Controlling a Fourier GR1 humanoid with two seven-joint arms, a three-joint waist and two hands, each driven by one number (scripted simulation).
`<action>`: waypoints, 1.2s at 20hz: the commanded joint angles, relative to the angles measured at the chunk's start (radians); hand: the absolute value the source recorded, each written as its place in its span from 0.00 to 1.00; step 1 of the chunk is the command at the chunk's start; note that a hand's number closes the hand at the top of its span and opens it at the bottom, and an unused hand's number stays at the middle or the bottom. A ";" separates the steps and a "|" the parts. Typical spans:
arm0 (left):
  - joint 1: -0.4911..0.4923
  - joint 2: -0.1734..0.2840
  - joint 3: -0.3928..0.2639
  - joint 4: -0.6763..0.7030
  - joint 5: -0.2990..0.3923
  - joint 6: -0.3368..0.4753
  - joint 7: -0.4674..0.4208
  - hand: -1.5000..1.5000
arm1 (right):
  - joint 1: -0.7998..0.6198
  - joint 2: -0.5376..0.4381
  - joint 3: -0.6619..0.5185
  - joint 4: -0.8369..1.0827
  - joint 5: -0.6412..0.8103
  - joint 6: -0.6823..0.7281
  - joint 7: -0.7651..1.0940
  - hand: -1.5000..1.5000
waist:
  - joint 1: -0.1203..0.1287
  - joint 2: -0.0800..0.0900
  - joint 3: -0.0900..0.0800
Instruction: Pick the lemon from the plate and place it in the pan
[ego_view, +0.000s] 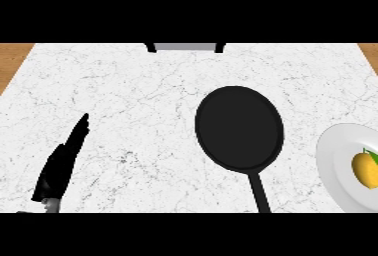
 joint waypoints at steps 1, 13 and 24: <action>0.002 -0.015 -0.015 -0.042 -0.025 -0.011 0.028 0.50 | -0.184 -0.040 0.072 0.104 0.005 0.057 0.126 0.00 | 0.016 0.002 0.001; 0.047 -0.027 0.040 -0.023 -0.055 -0.037 -0.014 0.50 | -0.334 0.021 0.251 0.159 0.039 0.254 0.330 0.00 | 0.010 0.001 0.000; 0.051 -0.045 0.079 -0.052 -0.055 -0.096 0.012 0.50 | -0.480 0.080 0.313 0.347 0.054 0.347 0.336 0.00 | 0.004 0.000 0.001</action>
